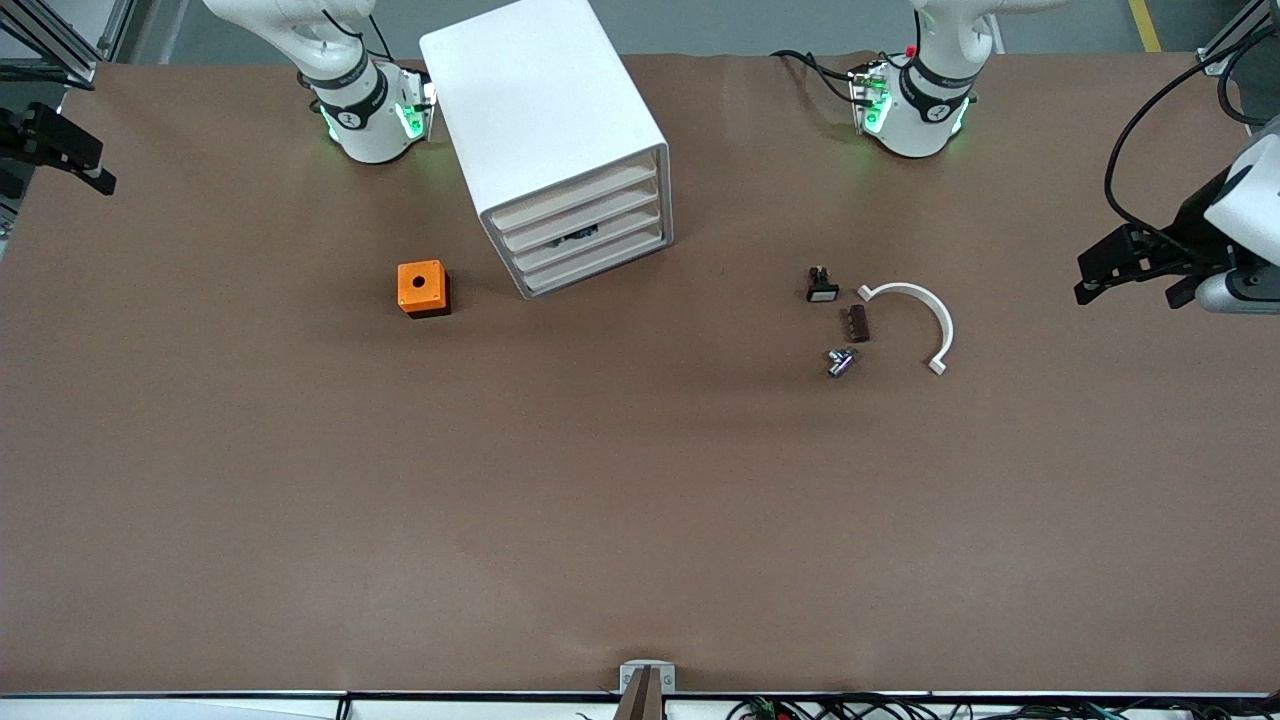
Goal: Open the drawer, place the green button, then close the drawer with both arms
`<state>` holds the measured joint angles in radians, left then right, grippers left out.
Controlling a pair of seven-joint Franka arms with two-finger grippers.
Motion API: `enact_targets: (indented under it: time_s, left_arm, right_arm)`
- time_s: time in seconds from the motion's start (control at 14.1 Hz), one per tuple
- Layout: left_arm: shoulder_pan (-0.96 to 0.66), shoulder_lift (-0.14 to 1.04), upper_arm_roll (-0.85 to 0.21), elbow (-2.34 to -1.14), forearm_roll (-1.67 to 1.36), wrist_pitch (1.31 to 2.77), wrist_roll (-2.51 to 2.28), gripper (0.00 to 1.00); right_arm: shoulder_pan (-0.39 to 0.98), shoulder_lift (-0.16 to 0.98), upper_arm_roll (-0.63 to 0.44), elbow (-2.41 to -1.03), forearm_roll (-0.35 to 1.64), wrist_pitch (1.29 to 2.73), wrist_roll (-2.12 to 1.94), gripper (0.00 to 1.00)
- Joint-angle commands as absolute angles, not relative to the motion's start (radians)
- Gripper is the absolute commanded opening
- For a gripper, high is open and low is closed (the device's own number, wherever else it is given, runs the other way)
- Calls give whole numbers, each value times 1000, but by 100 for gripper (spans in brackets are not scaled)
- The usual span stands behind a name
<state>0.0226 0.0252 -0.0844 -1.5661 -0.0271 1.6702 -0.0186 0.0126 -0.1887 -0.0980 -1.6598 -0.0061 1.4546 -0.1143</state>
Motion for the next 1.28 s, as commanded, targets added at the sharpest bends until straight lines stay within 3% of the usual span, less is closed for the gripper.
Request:
enact_targets:
  time_s: [0.0, 1.21]
  left_arm:
    - [23, 34, -92, -1536, -20, 1638, -28, 100]
    - [25, 44, -95, -1513, -14, 1609, -63, 100]
  right_arm:
    - [8, -212, -98, -1678, -2, 1453, -121, 100]
    - [8, -210, -98, -1677, -2, 1450, -121, 100]
